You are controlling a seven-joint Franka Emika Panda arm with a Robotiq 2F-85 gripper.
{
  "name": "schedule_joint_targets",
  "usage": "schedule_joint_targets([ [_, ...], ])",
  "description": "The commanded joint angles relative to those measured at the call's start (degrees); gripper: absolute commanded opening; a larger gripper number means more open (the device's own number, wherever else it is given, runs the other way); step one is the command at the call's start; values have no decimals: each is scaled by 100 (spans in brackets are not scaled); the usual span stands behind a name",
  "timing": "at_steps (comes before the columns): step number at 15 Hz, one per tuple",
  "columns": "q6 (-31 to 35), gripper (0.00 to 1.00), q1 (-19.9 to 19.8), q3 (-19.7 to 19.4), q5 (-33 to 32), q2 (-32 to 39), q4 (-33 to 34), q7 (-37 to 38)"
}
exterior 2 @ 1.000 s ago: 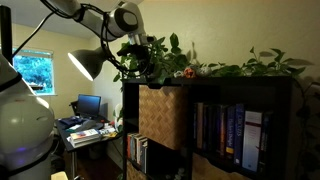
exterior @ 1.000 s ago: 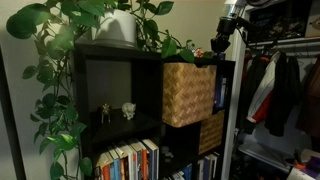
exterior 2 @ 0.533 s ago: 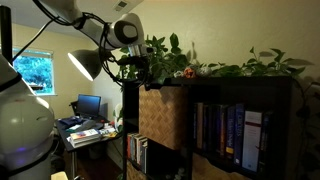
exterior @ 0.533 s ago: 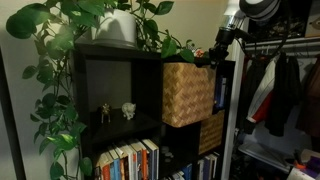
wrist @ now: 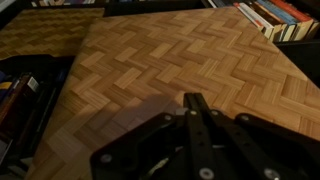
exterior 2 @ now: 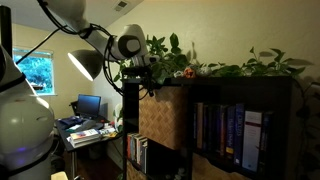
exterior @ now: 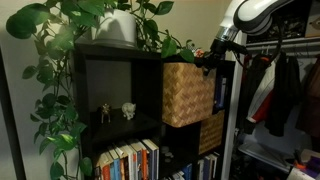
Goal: Pull out the brown basket then remove the socks from there and put them on the top of the cabinet then push the basket
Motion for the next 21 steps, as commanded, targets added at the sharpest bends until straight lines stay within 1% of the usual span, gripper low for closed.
schedule_joint_targets([
  [1,624,3,-19,-19,99,210,-89,18],
  [6,1223,4,-190,113,-142,495,-35,198],
  [15,2069,4,-298,116,-205,1085,237,213],
  [18,2157,4,-286,110,-189,1204,312,208],
  [21,2119,4,-322,136,-256,1173,306,240],
])
